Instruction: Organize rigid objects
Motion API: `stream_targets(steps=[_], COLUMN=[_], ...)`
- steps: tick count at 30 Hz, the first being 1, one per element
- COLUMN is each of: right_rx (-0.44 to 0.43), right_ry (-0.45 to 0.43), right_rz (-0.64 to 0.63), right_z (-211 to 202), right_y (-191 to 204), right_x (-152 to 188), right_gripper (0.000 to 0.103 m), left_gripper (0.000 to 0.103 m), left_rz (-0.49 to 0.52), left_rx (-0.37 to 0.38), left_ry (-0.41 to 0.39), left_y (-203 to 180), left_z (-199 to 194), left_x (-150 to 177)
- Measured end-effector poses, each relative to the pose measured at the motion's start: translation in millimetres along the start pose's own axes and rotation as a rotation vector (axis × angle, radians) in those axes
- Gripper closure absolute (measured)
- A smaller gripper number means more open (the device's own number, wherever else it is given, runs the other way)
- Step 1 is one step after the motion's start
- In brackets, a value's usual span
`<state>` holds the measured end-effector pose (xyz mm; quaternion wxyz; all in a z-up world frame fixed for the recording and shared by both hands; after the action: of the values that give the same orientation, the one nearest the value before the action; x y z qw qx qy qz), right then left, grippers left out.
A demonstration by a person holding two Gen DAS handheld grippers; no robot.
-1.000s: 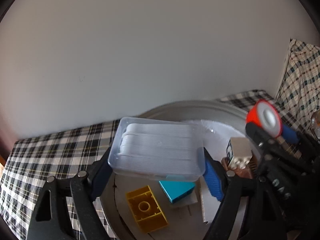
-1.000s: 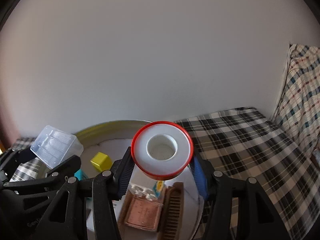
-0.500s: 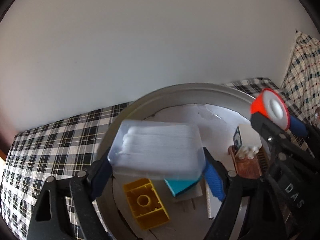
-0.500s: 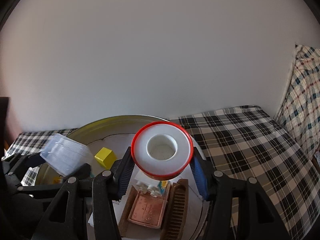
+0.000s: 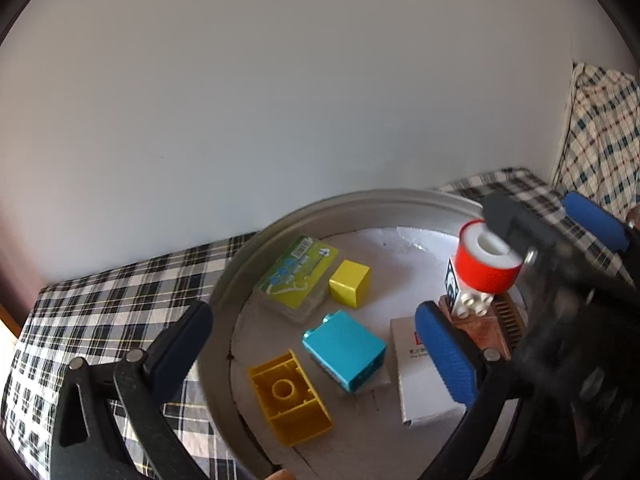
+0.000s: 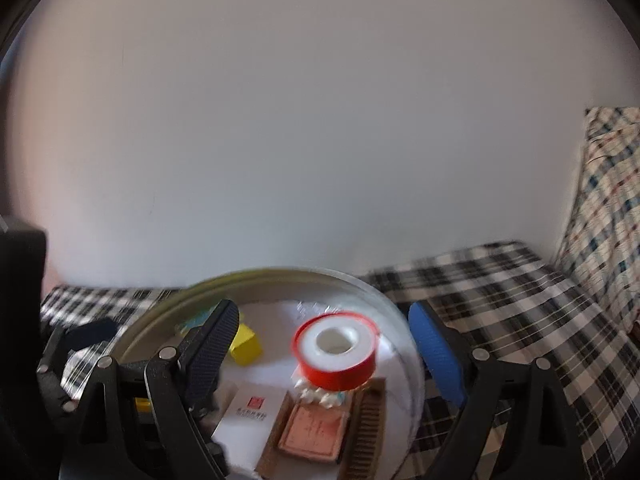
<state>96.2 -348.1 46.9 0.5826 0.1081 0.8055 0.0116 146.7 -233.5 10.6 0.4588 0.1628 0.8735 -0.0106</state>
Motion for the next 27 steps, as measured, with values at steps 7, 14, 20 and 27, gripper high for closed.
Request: stream_targets(steps=[7,14,20,27], right_rx=[0.064,0.063,0.086,0.123], right_ry=[-0.140,-0.193,-0.257,-0.329], right_rz=[0.040,0.038,-0.017,0.035], right_z=[-24.6,-36.7,-58.7,-86.2], right_y=[-10.5,-6.4,8.7,3.2], right_x=[-7.5,0.5,9.4,13.1], right_gripper=[0.014,0.014,0.014,0.014], left_gripper=[0.000,0.000,0.000,0.000], left_rz=[-0.047,-0.132,-0.117,-0.106], left_rx=[-0.086,-0.151,-0.187,-0.146], left_ry=[-0.109,-0.206,-0.281,-0.306], left_y=[20.9,45.7,52.9,47.9], left_z=[-31.8,-43.6,-46.0,-55.2], left_x=[13.9,21.1,27.7,32.1])
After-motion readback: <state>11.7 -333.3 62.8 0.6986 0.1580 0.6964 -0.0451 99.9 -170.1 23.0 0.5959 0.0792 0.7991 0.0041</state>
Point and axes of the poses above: each gripper's, at about its wrist camera, not at the fingertips, and z roughly the way its jaws point, y to its left, x to its underside, the point moved 6 cm from there along z, roughly the way its jaws point, and after that the axes turned 3 degrees about z, right-handed, at the moved point
